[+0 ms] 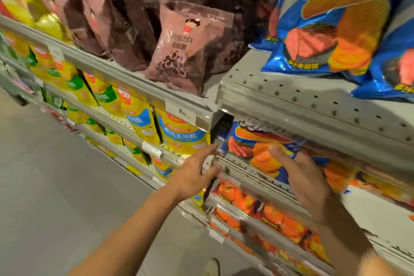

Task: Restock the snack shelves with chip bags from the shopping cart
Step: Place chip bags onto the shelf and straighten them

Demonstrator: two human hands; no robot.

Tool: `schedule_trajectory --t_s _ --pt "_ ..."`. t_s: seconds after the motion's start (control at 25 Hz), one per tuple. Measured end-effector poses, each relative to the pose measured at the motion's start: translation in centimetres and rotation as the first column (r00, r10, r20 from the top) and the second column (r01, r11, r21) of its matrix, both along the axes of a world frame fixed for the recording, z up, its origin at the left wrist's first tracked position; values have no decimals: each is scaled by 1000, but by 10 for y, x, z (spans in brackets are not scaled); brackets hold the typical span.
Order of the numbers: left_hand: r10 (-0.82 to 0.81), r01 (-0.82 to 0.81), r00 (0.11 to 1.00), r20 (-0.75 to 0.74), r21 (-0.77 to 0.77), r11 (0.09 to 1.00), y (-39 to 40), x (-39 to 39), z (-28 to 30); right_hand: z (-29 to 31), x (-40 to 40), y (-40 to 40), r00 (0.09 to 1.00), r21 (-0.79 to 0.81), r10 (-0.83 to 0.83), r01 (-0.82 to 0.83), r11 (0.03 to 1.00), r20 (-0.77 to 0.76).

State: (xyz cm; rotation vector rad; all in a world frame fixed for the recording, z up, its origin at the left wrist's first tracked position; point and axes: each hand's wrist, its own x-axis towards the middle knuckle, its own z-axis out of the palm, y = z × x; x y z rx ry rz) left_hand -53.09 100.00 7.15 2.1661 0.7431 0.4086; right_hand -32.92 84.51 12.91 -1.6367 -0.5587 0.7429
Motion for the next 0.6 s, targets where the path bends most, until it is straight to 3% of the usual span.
schedule_trajectory --t_s 0.08,0.16,0.28,0.36,0.48,0.6 --pt "23 -8 996 85 -174 985 7 4 1 3 -4 14 998 -14 0 -1 1000 -63" --pt "48 -8 983 178 -218 976 14 14 5 1 -5 19 998 58 -1 5 998 -67" --pt "-27 84 973 230 -242 967 19 23 11 -3 -10 18 980 -8 -48 50 999 191" --pt "-86 156 966 244 -280 947 26 26 7 1 -22 21 917 -9 -216 232 973 334" --pt "-102 179 963 251 -307 935 33 22 7 8 -52 25 777 109 -399 399 910 487" --pt "-106 200 956 273 -342 918 38 23 6 6 -66 32 634 -13 -365 509 861 682"
